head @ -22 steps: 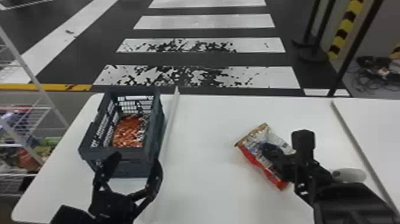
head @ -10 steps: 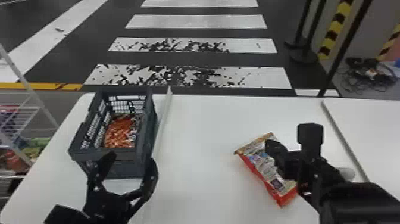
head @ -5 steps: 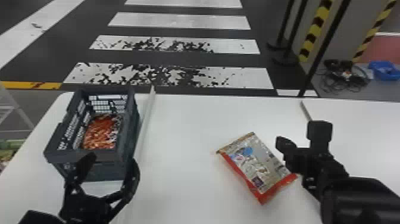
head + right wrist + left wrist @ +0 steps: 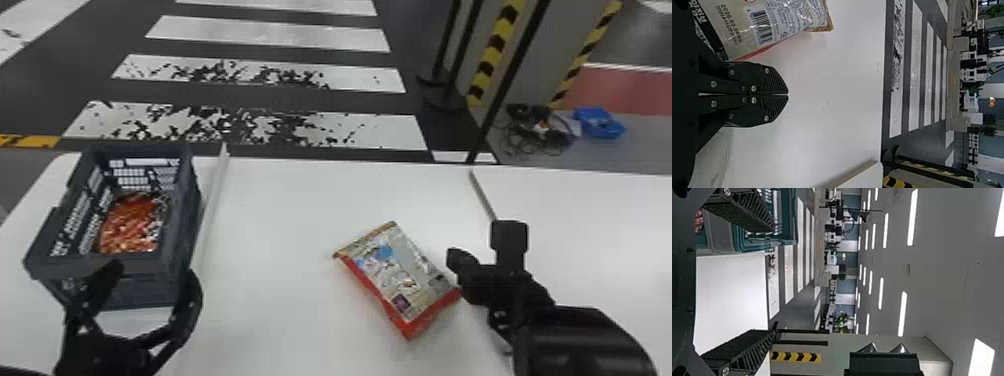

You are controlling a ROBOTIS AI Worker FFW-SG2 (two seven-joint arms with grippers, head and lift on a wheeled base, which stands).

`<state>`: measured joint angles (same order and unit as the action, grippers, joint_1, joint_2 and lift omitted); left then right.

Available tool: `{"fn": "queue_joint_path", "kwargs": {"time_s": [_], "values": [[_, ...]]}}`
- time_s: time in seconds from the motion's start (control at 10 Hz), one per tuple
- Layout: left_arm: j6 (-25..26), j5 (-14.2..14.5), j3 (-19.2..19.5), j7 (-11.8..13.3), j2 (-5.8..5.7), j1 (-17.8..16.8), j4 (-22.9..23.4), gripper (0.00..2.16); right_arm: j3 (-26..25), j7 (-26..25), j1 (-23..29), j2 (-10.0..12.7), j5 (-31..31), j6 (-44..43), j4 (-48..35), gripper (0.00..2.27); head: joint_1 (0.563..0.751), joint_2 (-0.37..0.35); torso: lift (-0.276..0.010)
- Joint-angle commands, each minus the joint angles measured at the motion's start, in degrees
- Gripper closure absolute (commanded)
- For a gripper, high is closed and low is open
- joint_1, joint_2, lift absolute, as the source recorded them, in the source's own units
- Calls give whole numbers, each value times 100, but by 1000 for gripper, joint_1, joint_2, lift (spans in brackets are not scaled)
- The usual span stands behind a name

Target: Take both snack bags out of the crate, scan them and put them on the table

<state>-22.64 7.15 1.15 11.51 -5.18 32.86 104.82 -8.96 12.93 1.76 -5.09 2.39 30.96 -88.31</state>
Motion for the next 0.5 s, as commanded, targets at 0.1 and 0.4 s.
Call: {"fn": "queue_joint_path", "kwargs": {"time_s": [0.1, 0.4], "values": [[10, -4, -9, -9, 0, -26, -32, 76, -45, 8, 202, -36, 42, 187, -90, 2240, 695, -122, -95], [-7, -12, -88, -9, 0, -96, -102, 76, -45, 8, 500, -36, 130, 380, -494, 2240, 695, -136, -95]]}}
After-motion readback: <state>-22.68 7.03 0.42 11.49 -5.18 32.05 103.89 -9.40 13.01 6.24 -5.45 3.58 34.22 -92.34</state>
